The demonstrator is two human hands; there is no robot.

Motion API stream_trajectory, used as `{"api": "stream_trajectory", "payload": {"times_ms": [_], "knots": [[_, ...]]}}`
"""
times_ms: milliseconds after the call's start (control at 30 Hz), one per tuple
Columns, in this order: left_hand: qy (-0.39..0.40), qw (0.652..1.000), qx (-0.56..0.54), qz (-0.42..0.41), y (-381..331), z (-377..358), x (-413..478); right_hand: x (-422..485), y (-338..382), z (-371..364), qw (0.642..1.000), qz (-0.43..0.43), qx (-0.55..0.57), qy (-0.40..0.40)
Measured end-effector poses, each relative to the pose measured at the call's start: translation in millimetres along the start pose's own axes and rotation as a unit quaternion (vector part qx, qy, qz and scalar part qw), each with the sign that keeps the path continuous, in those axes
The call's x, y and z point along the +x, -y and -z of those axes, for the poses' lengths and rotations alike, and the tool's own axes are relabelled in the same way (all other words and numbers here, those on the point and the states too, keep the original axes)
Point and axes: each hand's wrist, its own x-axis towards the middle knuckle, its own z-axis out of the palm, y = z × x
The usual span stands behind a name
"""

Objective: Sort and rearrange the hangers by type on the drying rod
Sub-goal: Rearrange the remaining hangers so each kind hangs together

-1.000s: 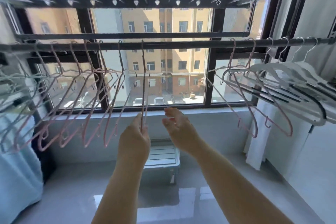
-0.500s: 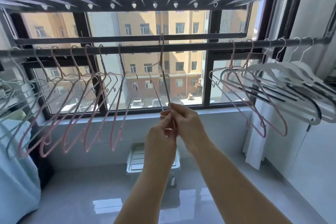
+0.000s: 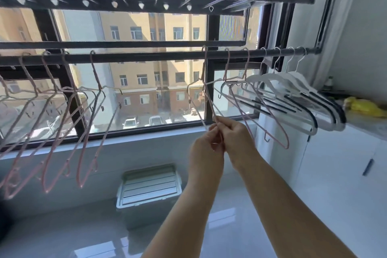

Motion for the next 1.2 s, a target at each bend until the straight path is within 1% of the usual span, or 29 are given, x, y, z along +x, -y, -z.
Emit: {"api": "stream_trajectory", "payload": {"times_ms": [267, 533, 667, 767, 1067, 1200], "knots": [[0.004, 1.0, -0.018, 0.006, 0.3, -9.2, -4.5, 5.6, -7.9, 10.0, 1.0, 0.0, -0.023, 0.003], [-0.003, 1.0, 0.02, -0.002, 3.0, -12.9, 0.4, 13.1, -9.0, 12.6, 0.999, -0.013, -0.041, 0.007], [-0.003, 1.0, 0.006, 0.003, 2.0, -14.4, 1.1, 14.5, -8.1, 12.7, 0.999, -0.016, -0.03, 0.007], [-0.003, 1.0, 0.016, 0.015, 5.9, -15.8, 1.6, 13.6, -10.2, 12.7, 0.999, -0.023, -0.02, 0.011], [0.006, 1.0, -0.014, 0.022, 11.3, -18.8, 0.0, 14.0, -20.1, 12.6, 0.999, -0.019, -0.034, -0.006], [0.009, 1.0, 0.001, 0.027, 11.3, -18.4, 0.8, 11.7, -19.0, 13.6, 0.999, -0.011, -0.035, -0.015]]}}
